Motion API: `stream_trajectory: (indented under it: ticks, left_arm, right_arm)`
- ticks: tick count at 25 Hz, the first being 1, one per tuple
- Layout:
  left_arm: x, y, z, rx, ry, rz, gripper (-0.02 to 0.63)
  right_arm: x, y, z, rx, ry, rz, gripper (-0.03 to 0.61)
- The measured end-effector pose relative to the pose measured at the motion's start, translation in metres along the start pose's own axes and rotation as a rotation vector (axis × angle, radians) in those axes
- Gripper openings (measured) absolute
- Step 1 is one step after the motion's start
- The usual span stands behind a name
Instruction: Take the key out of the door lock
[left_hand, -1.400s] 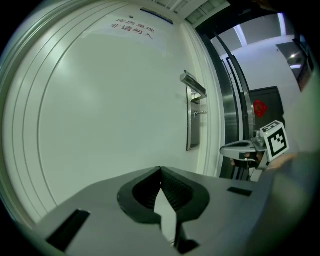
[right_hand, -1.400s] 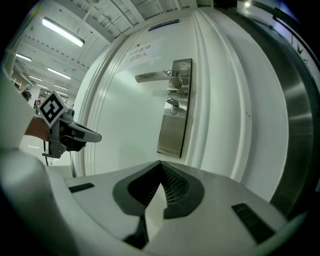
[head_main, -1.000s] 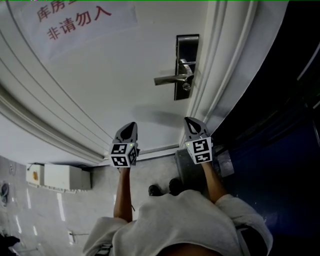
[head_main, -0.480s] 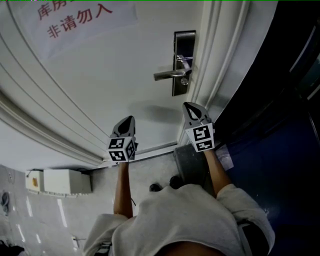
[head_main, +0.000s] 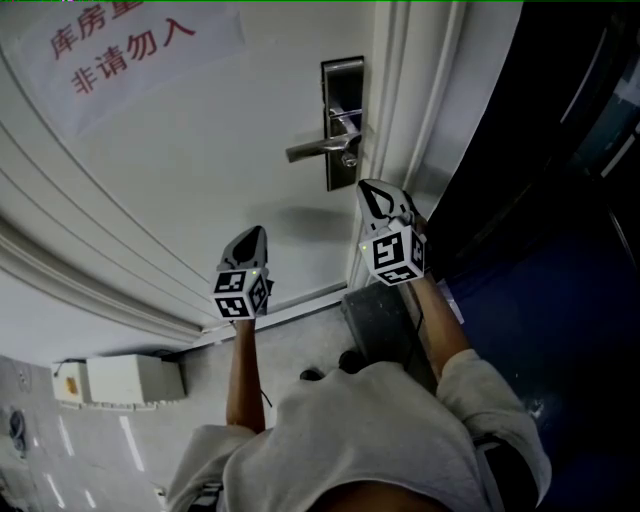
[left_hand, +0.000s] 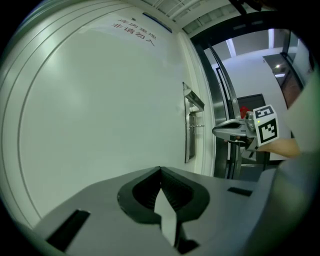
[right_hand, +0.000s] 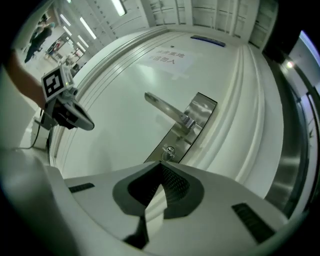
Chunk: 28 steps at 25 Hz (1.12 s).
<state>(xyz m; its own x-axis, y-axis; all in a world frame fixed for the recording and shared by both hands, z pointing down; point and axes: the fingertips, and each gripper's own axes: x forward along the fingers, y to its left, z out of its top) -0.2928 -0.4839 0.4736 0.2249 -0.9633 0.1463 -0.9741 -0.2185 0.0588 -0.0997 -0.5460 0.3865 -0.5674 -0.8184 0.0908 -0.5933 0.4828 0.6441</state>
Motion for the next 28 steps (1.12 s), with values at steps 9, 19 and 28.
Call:
stream_trajectory:
  ticks: [9,19,28]
  left_arm:
    - [0.015,-0.010,-0.005,0.008,0.015,-0.041,0.018]
    - [0.017,-0.009,-0.003,0.000,0.015,-0.055,0.018]
    - [0.019,-0.010,-0.001,0.001,0.015,-0.061,0.018]
  right_arm:
    - [0.011,-0.004,0.006,-0.519,0.045,-0.051,0.023]
    - [0.020,0.001,0.000,-0.767,0.086,-0.052,0.023]
    - [0.019,0.002,0.002,-0.734,0.053,-0.040,0.026]
